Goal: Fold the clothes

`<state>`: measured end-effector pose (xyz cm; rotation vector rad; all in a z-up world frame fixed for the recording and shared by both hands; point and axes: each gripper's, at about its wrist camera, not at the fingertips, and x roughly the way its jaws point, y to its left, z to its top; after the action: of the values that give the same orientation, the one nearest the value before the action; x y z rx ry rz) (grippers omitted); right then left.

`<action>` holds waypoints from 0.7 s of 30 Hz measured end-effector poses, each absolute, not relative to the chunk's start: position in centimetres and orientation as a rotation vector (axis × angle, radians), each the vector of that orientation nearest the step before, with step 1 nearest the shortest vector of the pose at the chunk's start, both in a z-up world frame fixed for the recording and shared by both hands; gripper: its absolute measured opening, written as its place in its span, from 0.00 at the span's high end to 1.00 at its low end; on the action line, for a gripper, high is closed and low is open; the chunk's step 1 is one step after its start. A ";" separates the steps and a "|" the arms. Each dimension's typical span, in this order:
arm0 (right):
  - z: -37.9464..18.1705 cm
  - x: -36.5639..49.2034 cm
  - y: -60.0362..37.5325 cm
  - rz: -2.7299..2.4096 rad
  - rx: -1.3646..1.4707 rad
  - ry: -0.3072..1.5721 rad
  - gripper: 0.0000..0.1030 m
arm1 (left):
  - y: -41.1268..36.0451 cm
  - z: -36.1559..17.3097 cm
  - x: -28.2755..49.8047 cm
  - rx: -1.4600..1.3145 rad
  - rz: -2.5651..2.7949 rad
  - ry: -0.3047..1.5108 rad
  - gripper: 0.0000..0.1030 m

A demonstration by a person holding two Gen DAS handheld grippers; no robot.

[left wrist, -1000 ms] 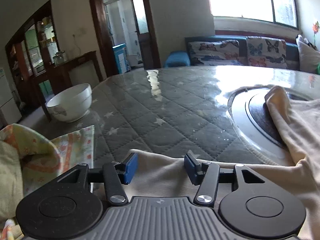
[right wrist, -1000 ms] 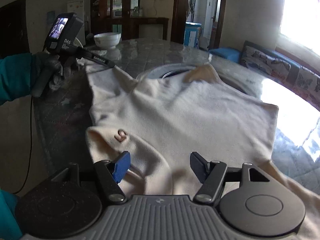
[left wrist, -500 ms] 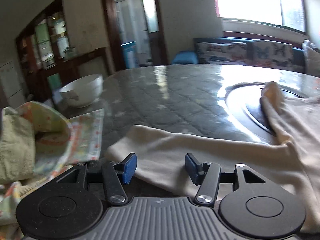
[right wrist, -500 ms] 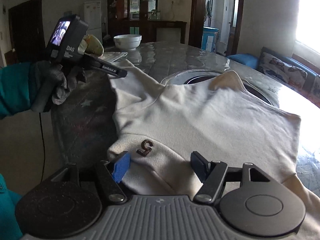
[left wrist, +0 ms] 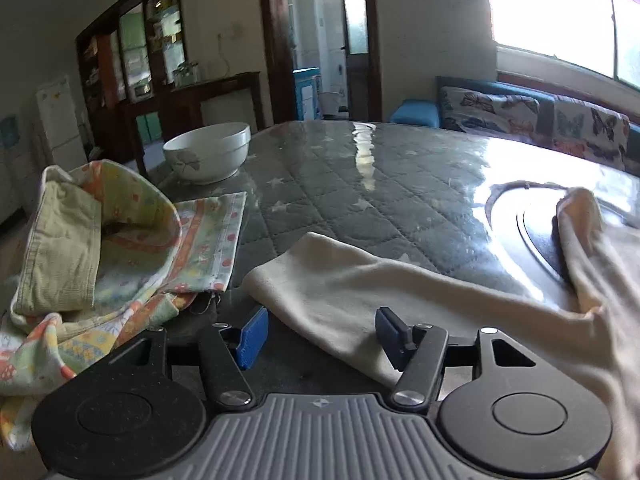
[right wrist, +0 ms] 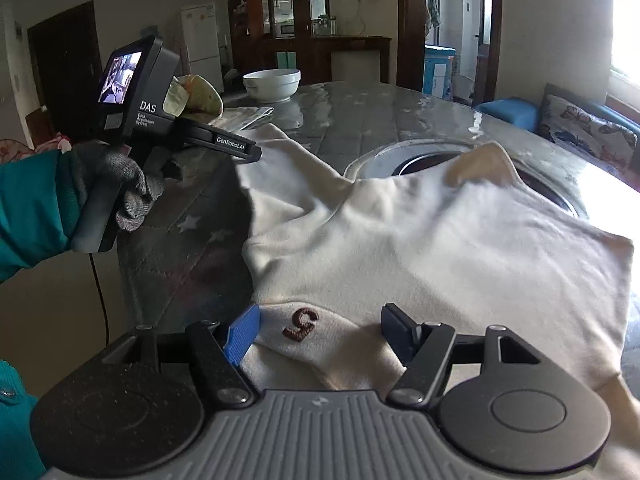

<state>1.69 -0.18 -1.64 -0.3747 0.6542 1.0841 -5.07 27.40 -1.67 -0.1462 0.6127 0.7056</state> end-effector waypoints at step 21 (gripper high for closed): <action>-1.5 0.7 1.2 1.136 -0.395 0.660 0.29 | 28.5 -2.0 -4.9 -0.260 0.677 0.605 0.78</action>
<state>0.73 1.22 -1.53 -0.3948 0.6597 1.1361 -4.86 28.55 -2.00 -0.2601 0.6049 0.6768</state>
